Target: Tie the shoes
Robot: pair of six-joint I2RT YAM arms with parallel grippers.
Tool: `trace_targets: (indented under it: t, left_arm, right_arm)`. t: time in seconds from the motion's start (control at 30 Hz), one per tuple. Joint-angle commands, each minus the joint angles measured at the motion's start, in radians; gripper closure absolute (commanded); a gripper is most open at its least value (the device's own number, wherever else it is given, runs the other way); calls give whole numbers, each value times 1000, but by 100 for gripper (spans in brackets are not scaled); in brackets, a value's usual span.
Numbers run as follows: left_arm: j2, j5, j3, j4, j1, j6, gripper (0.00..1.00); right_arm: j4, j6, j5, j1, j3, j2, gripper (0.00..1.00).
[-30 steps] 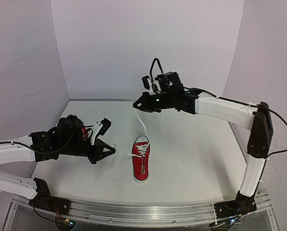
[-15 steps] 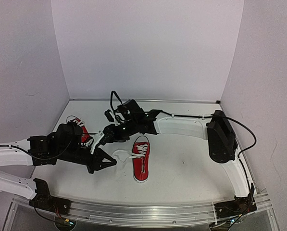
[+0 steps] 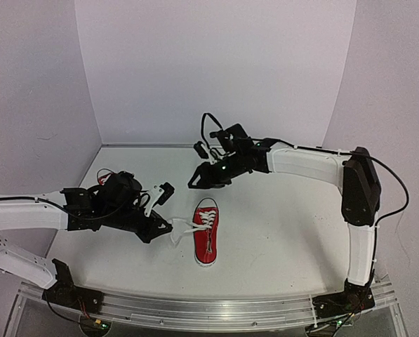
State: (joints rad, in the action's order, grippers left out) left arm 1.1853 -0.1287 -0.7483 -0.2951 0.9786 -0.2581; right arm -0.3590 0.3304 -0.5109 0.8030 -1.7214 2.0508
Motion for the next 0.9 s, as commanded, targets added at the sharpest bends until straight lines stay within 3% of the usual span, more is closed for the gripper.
trace_targets:
  t: [0.0,0.37,0.7,0.87]
  left_arm:
    - [21,-69,-6,37,-52,10,100]
    - [-30,-98,91,123,-55,13,100]
    - [-26,-79,97,151,-55,10,100]
    - [-30,-43,87,156,-56,4,100]
  right_arm:
    - [-194,-170,14,36,-35,35,68]
    - [-364,-254,95,81,-187,205,74]
    - [-392,-276,136,99,-205,256,71]
    - [-407,-298,131,110,-213,269,77]
